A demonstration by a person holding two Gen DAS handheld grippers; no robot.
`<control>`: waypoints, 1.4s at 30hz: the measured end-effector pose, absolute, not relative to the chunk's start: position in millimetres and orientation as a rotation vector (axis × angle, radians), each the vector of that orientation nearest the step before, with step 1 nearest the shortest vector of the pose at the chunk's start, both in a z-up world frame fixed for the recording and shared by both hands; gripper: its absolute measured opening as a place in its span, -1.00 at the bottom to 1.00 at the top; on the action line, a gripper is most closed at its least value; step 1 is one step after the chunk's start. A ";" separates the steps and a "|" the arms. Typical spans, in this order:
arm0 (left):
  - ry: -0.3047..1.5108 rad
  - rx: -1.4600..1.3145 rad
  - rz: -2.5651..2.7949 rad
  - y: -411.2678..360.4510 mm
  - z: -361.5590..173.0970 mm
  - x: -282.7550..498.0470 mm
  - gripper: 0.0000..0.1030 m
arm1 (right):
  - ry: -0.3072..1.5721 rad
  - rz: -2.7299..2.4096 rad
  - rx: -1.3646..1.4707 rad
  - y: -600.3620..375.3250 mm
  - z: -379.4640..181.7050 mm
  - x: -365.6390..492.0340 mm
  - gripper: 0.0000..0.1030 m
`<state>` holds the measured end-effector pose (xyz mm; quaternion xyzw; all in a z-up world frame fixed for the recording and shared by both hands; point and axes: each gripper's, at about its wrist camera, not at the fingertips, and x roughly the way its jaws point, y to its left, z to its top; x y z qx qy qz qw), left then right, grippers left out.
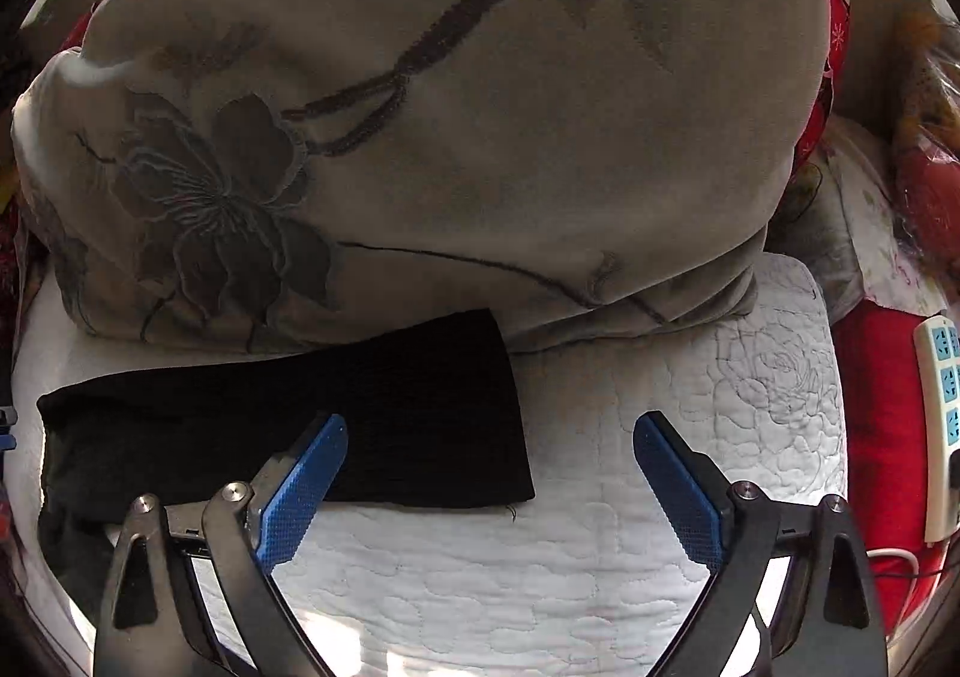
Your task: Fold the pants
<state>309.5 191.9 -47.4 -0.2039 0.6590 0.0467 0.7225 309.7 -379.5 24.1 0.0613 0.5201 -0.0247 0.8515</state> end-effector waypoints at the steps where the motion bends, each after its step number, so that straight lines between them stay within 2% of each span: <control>1: 1.471 -0.465 0.111 193.9 -54.4 314.7 1.00 | 1.100 -0.047 0.139 -382.4 19.8 315.5 0.87; 14: 1.513 -0.473 0.085 175.2 -99.3 332.1 1.00 | 1.180 0.087 0.186 -399.1 -19.0 357.5 0.83; 16: 1.513 -0.484 0.089 176.7 -100.2 333.4 1.00 | 1.196 0.104 0.161 -392.2 -24.2 364.1 0.67; 19: 1.515 -0.509 0.088 178.6 -97.6 340.6 1.00 | 1.227 0.144 0.180 -387.4 -33.3 370.7 -0.10; 21: 1.521 -0.541 0.087 181.6 -89.1 348.9 1.00 | 1.211 0.172 0.204 -387.9 -33.6 368.1 -0.39; 24: 1.518 -0.588 0.077 193.0 -86.0 362.3 1.00 | 1.175 0.171 0.211 -390.9 -30.6 356.5 -0.64; 27: 1.544 -0.607 0.100 196.5 -91.7 370.6 1.00 | 1.164 0.178 0.241 -392.2 -30.1 347.1 -0.70; 34: 1.587 -0.500 0.051 186.9 -85.7 375.9 0.98 | 1.190 0.168 0.212 -380.9 -33.6 351.7 -0.65; 37: 1.521 -0.509 0.037 198.9 -70.2 373.4 0.94 | 1.191 0.159 0.199 -370.9 -35.1 351.8 -0.63; 42: 1.456 -0.264 -0.038 213.0 -64.7 376.0 0.94 | 1.197 0.153 0.188 -369.9 -33.3 347.1 -0.63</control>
